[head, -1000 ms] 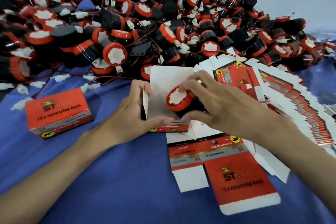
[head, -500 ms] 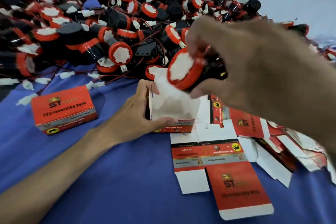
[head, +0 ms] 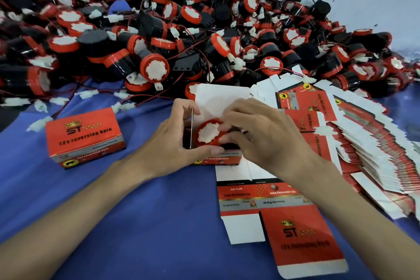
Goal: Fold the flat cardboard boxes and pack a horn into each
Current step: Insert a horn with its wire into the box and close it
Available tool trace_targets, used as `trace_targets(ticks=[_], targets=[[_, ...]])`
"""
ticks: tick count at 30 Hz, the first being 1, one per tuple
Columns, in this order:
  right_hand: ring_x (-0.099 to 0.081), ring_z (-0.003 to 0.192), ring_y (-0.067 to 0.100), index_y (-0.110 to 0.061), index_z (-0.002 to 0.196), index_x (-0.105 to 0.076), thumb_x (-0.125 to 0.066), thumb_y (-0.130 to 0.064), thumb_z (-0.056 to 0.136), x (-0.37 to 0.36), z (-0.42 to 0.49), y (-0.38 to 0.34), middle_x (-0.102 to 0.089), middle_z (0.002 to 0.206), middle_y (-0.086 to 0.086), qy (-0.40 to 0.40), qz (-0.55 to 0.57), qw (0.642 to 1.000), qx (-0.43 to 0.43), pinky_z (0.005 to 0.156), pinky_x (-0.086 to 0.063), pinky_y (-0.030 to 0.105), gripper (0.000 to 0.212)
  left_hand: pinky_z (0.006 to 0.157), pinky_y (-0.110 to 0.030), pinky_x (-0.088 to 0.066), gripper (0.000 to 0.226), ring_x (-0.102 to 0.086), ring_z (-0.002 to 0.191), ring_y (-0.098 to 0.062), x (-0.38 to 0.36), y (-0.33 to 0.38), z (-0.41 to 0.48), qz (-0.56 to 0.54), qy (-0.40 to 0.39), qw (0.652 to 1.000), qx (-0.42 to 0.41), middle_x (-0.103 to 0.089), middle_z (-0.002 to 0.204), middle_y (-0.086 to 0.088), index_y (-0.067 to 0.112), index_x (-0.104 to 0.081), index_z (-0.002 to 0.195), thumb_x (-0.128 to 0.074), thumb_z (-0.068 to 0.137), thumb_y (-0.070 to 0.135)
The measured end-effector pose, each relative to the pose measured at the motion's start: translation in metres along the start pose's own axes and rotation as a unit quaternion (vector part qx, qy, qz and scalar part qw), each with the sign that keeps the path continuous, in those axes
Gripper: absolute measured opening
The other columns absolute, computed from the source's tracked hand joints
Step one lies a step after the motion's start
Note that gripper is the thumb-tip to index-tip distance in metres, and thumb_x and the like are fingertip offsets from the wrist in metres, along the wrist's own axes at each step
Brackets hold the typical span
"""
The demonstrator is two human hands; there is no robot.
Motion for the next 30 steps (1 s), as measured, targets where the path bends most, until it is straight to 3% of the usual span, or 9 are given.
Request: trace_targets(ticks=[4,9,14,16,19,21,25,27,30], targets=[[-0.065,0.069,0.025,-0.012,0.083,-0.076,-0.069,-0.013,0.083,0.003,0.002,0.002,-0.068,0.08,-0.001,-0.024,-0.004,0.999,-0.03,0.052,-0.052,0.036,0.006,0.058,-0.013,-0.043,0.037,-0.056,0.068,-0.002,0.0,0.0,-0.001,-0.013,0.005,1.0,-0.001,-0.056,0.083,0.029,0.048,-0.028,0.099,-0.058,0.081,0.057],[-0.068,0.082,0.021,-0.025,0.1,-0.076,-0.064,-0.02,0.09,0.008,0.001,0.004,-0.074,0.093,-0.004,-0.074,-0.019,0.997,-0.03,0.067,-0.056,0.04,0.017,0.057,-0.028,-0.05,0.036,-0.056,0.065,-0.006,0.001,-0.002,0.0,-0.009,0.009,1.0,0.015,-0.056,0.08,0.021,0.048,-0.028,0.097,-0.058,0.08,0.058],[-0.053,0.1,0.004,-0.05,0.137,-0.04,-0.058,-0.029,0.094,0.005,-0.014,0.027,-0.057,0.129,-0.017,-0.24,-0.006,0.966,-0.098,0.094,-0.046,0.033,0.052,0.064,-0.029,-0.049,0.042,-0.059,0.082,-0.009,0.001,-0.005,0.0,-0.021,0.015,0.999,0.03,-0.055,0.088,0.019,0.042,-0.03,0.098,-0.06,0.074,0.059],[-0.051,0.107,0.001,-0.047,0.135,-0.045,-0.065,-0.029,0.089,0.029,-0.015,0.036,-0.054,0.122,-0.023,-0.202,-0.031,0.971,-0.123,0.096,-0.046,0.034,0.053,0.07,-0.025,-0.045,0.047,-0.057,0.09,-0.006,0.002,-0.006,0.0,-0.018,0.017,0.999,0.035,-0.051,0.095,0.016,0.038,-0.031,0.098,-0.062,0.07,0.06],[-0.061,0.071,-0.006,-0.032,0.105,-0.069,-0.072,-0.026,0.081,0.064,-0.007,0.043,-0.062,0.081,-0.023,-0.128,-0.042,0.981,-0.141,0.076,-0.055,0.03,0.025,0.067,-0.017,-0.041,0.051,-0.056,0.08,0.001,0.003,-0.006,0.001,-0.026,0.016,0.999,0.04,-0.051,0.09,0.013,0.034,-0.031,0.097,-0.065,0.066,0.058],[-0.062,0.065,-0.005,-0.025,0.084,-0.073,-0.073,-0.026,0.079,0.07,-0.001,0.033,-0.063,0.065,-0.019,-0.093,-0.001,0.987,-0.13,0.062,-0.054,0.021,0.006,0.064,-0.015,-0.041,0.051,-0.056,0.075,-0.001,0.002,-0.004,0.001,-0.031,0.013,0.999,0.037,-0.053,0.087,0.012,0.034,-0.032,0.097,-0.066,0.066,0.056],[-0.065,0.069,0.001,-0.014,0.086,-0.075,-0.068,-0.021,0.085,0.064,0.013,0.009,-0.07,0.067,-0.007,-0.033,0.053,0.993,-0.1,0.073,-0.051,0.014,0.01,0.065,-0.02,-0.049,0.051,-0.062,0.078,-0.008,0.002,-0.002,0.002,-0.052,0.015,0.998,0.04,-0.058,0.091,0.008,0.035,-0.032,0.098,-0.068,0.067,0.054],[-0.063,0.075,0.005,-0.019,0.099,-0.074,-0.063,-0.032,0.088,0.049,0.021,0.003,-0.073,0.08,-0.007,-0.075,0.027,0.992,-0.1,0.083,-0.043,0.013,0.02,0.067,-0.025,-0.051,0.05,-0.064,0.082,-0.01,0.002,-0.002,0.002,-0.054,0.014,0.997,0.043,-0.06,0.094,0.01,0.037,-0.032,0.098,-0.068,0.067,0.055],[-0.057,0.096,0.018,-0.018,0.111,-0.066,-0.053,-0.049,0.091,0.013,0.025,0.005,-0.067,0.094,-0.001,-0.194,-0.047,0.973,-0.119,0.088,-0.047,0.031,0.039,0.068,-0.022,-0.052,0.048,-0.065,0.083,-0.008,0.001,-0.001,0.002,-0.06,0.012,0.997,0.04,-0.063,0.094,0.02,0.047,-0.032,0.096,-0.07,0.068,0.055]])
Point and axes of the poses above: each hand's wrist, its own z-axis towards the middle knuckle, its own x-axis out of the back of the hand, y = z × x, the point moved 7 cm from there along z, towards the middle knuckle
